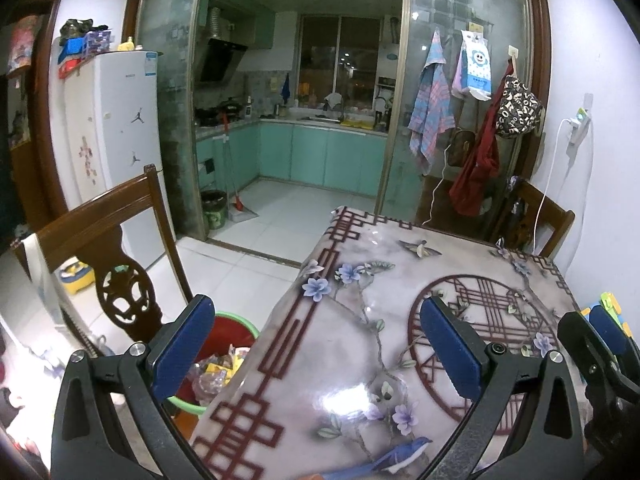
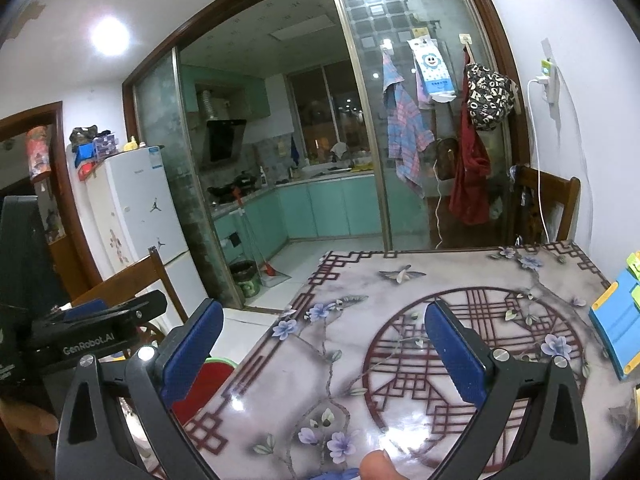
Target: Collect trash
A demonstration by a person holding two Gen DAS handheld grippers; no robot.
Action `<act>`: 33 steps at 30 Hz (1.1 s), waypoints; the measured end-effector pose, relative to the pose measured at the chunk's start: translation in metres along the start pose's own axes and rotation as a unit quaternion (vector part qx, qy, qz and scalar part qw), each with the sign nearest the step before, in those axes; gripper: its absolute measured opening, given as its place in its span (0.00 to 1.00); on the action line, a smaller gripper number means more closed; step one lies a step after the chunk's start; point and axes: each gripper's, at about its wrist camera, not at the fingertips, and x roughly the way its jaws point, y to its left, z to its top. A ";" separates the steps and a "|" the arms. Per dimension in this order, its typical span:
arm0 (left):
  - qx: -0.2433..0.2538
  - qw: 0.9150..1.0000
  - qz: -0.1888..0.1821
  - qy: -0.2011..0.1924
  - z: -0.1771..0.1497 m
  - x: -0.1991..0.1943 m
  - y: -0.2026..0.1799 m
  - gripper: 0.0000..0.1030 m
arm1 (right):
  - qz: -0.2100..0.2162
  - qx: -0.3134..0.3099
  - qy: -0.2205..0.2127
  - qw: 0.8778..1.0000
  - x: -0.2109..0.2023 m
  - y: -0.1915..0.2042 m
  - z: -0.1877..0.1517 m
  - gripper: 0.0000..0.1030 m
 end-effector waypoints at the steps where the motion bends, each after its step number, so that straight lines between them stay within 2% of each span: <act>1: 0.000 1.000 0.001 0.000 0.000 -0.001 0.000 1.00 | 0.000 0.000 0.000 1.000 0.000 0.000 0.000 0.98; 33: 0.017 1.000 0.001 0.012 -0.004 0.001 -0.005 1.00 | -0.008 0.008 0.002 1.000 0.000 -0.004 -0.007 0.98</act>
